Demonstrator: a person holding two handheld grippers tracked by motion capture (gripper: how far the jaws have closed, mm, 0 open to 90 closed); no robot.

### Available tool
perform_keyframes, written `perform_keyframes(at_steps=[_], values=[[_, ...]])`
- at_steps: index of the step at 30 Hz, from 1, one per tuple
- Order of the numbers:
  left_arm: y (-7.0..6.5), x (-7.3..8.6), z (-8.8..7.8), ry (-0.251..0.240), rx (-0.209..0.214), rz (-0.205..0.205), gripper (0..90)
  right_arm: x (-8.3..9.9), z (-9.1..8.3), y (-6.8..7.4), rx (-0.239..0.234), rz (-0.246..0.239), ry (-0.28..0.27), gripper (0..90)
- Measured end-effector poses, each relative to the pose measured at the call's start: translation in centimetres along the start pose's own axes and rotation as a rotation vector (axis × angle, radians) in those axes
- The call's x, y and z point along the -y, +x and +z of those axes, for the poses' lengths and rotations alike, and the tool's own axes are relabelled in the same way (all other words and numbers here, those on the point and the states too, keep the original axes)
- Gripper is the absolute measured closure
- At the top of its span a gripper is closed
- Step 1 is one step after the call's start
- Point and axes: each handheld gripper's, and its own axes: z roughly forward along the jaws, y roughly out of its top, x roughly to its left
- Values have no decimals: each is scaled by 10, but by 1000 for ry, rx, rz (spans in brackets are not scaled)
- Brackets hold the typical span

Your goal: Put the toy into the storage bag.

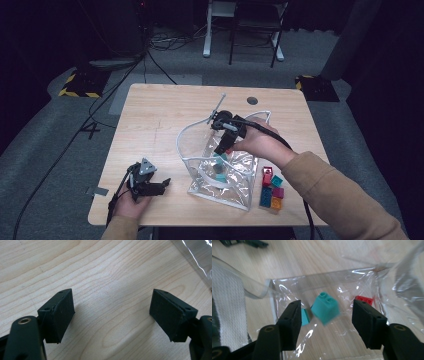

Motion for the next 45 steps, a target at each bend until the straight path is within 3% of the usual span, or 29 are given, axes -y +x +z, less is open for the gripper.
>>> perform_keyframes(at_steps=[3,10,20,25,38,45], values=[[0,0,0,0,0,0,204,4,-9,-1,-12,13,-42,396],[0,0,0,0,0,0,204,29,-39,1,-17,33,-196,412],[0,0,0,0,0,0,203,84,-86,-2,-18,90,-418,424],[0,0,0,0,0,-1,203,114,-101,-5,20,105,-516,440],[0,0,0,0,-1,0,203,174,-103,-17,62,208,-631,446],[0,0,0,-1,0,-1,204,191,-93,-20,93,238,-614,446]])
